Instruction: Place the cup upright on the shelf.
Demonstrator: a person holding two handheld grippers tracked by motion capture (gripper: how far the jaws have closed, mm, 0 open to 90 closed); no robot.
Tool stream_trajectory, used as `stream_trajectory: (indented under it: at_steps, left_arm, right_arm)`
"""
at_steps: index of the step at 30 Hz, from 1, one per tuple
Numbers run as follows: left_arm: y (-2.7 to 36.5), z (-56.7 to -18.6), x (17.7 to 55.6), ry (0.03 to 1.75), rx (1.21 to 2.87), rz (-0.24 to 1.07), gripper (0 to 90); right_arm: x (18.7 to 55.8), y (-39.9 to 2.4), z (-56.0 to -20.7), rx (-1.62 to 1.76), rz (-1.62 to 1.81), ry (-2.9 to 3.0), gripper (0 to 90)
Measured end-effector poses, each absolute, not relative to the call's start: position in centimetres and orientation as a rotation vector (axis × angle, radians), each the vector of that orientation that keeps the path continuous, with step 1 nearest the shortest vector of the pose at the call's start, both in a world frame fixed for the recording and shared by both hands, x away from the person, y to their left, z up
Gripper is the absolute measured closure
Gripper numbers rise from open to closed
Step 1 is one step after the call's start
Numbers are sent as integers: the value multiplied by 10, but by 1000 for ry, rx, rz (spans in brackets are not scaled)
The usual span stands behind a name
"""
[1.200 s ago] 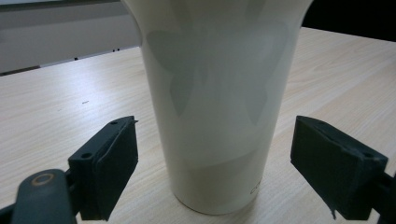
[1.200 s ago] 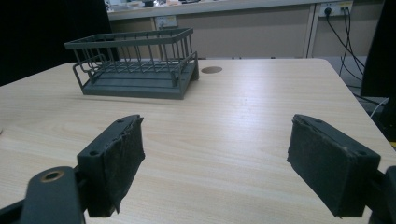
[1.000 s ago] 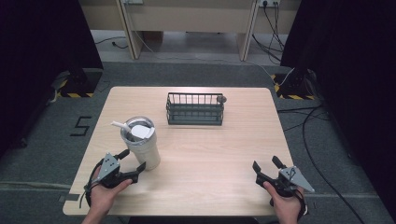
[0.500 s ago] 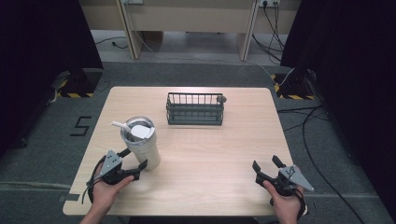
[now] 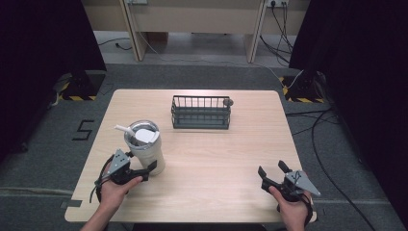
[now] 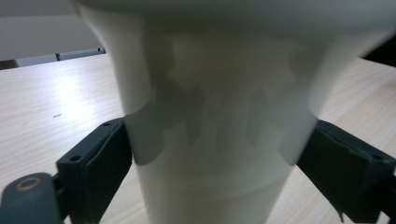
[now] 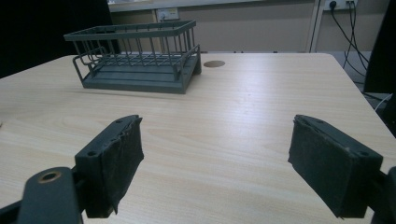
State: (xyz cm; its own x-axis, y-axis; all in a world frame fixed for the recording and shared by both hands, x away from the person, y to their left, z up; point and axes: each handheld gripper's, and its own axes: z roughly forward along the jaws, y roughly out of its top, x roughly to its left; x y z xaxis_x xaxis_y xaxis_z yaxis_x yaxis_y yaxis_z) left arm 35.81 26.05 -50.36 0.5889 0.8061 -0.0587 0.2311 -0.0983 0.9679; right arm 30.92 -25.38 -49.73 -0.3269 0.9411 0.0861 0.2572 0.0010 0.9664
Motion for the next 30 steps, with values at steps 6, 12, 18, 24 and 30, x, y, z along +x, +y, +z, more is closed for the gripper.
stream_trajectory:
  at_steps: [6, 12, 18, 24, 30]
  left_arm:
    - [256, -504, 365, 880, 1632, 606, 74]
    - [255, -505, 368, 865, 1602, 605, 82]
    - [255, -507, 368, 854, 1592, 613, 96]
    - [255, -506, 368, 843, 1605, 621, 103]
    - [256, -506, 368, 837, 1610, 621, 106]
  right_arm:
    - [310, -254, -498, 1254, 1362, 1644, 177]
    - [310, -254, -499, 1260, 1360, 1653, 175]
    - [311, -253, -500, 1253, 1348, 1662, 175]
    - [311, -253, -500, 1262, 1353, 1663, 175]
    - [312, -253, -501, 1264, 1352, 1666, 175]
